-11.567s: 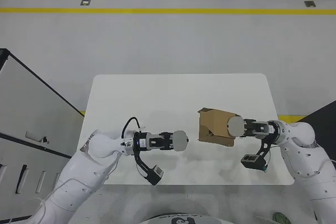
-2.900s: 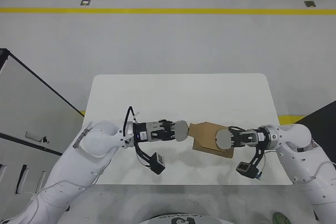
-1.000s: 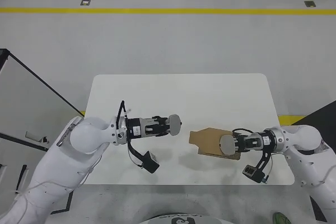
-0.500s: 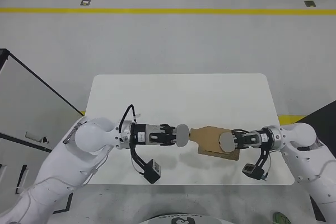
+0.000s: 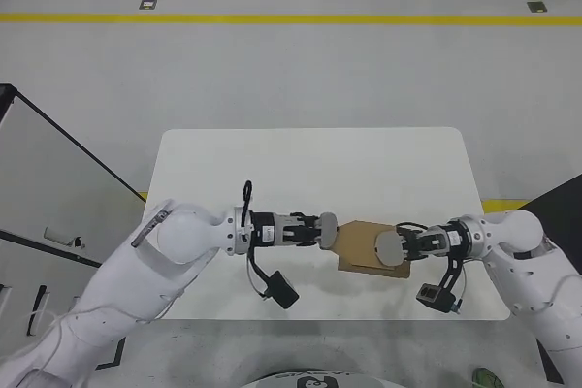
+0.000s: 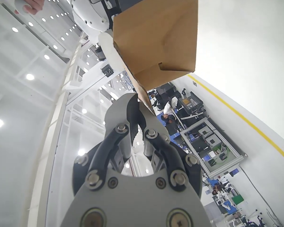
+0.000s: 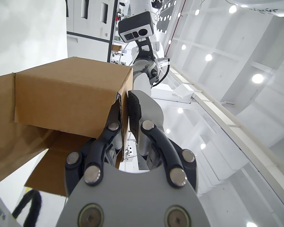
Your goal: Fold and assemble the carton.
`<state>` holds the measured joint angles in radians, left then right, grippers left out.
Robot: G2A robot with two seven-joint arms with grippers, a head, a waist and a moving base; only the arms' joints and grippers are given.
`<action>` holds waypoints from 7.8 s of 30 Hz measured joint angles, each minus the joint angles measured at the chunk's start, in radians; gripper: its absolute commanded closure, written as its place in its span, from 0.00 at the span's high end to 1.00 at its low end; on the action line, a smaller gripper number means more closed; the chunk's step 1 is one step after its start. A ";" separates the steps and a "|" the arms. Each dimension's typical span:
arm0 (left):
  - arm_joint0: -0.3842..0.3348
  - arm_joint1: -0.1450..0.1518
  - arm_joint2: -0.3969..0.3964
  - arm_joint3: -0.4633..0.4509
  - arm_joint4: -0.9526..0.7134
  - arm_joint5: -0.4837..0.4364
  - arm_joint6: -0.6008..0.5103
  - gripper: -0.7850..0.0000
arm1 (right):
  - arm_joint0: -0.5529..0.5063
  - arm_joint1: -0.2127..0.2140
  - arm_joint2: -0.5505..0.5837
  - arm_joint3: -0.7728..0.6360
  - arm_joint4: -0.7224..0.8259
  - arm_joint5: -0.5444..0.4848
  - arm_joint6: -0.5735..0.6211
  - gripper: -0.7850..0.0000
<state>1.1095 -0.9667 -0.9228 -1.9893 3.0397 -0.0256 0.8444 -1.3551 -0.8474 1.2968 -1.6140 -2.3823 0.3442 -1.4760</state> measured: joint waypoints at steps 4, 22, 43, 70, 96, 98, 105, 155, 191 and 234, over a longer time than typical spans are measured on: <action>-0.011 -0.005 0.010 0.013 -0.027 0.010 0.007 0.00 | -0.006 0.001 0.005 -0.012 0.026 0.003 0.003 0.00; -0.043 -0.024 0.049 0.076 -0.160 0.094 0.066 0.00 | 0.011 -0.012 0.002 0.004 0.132 -0.041 -0.041 0.00; -0.060 -0.028 0.039 0.117 -0.167 0.089 0.066 0.00 | -0.011 -0.019 0.011 -0.052 0.073 0.017 0.023 0.00; -0.067 -0.036 0.061 0.115 -0.158 0.077 0.077 0.00 | -0.014 -0.020 0.034 -0.049 0.074 0.028 0.028 0.00; -0.092 -0.050 0.088 0.125 -0.160 0.069 0.075 0.00 | -0.024 -0.024 0.029 -0.058 0.068 0.032 0.032 0.00; -0.088 -0.048 0.083 0.122 -0.158 0.067 0.076 0.00 | -0.026 -0.024 0.031 -0.059 0.068 0.033 0.033 0.00; -0.082 -0.050 0.096 0.113 -0.159 0.069 0.082 0.00 | -0.032 -0.024 0.034 -0.068 0.069 0.033 0.034 0.00; 0.079 -0.005 -0.121 0.059 -0.189 0.088 -0.003 1.00 | 0.000 -0.034 0.123 -0.093 0.202 -0.042 -0.042 0.00; 0.092 -0.001 -0.112 0.046 -0.196 0.082 0.051 1.00 | 0.231 -0.058 -0.031 0.043 0.316 -0.060 -0.060 0.00; 0.092 -0.001 -0.112 0.046 -0.196 0.082 0.051 1.00 | 0.482 -0.054 -0.346 0.165 0.498 -0.060 -0.060 0.00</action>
<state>1.2017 -0.9680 -1.0350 -1.9432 2.8435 0.0562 0.8950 -0.8733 -0.9011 0.9504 -1.4492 -1.8845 0.2842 -1.5359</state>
